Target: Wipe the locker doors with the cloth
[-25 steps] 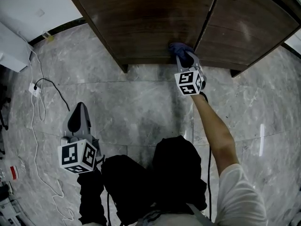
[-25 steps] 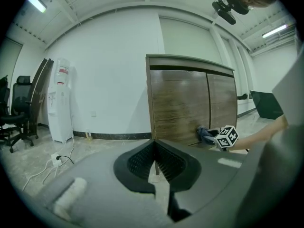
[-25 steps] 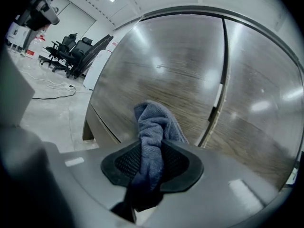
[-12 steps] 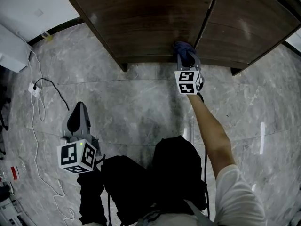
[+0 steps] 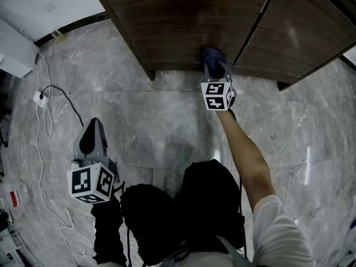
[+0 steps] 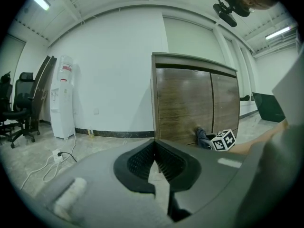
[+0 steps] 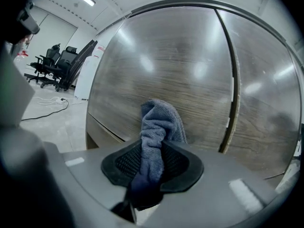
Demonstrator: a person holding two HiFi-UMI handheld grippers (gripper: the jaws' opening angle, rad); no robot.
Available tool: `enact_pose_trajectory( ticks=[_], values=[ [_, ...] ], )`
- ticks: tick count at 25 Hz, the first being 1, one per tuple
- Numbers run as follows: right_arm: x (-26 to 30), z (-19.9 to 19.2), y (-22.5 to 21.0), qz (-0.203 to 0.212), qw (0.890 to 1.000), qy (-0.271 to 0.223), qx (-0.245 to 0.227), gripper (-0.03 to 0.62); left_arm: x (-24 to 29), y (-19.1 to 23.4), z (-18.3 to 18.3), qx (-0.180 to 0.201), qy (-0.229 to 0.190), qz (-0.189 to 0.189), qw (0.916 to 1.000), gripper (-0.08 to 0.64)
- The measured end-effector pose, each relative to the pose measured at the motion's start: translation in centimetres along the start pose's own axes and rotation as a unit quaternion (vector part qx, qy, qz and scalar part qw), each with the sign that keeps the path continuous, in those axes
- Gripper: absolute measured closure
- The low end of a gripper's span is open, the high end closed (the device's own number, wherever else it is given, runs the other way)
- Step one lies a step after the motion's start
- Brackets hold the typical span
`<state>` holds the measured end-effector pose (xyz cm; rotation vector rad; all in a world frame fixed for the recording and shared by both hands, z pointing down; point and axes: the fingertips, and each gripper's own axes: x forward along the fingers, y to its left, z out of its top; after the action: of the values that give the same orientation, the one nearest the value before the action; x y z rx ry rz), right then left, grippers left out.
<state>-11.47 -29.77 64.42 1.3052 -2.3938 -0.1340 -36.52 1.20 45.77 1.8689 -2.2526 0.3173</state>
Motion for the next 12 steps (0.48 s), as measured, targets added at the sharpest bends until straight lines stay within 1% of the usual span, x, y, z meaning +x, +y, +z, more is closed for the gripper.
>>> enact_pose_trajectory(
  ticks=[12],
  values=[
    [2.1, 2.9, 7.9, 0.058, 0.998, -0.012, -0.036, 0.485, -0.9, 3.5, -1.6, -0.019, 0.005, 0.023, 0.9995, 0.560]
  ],
)
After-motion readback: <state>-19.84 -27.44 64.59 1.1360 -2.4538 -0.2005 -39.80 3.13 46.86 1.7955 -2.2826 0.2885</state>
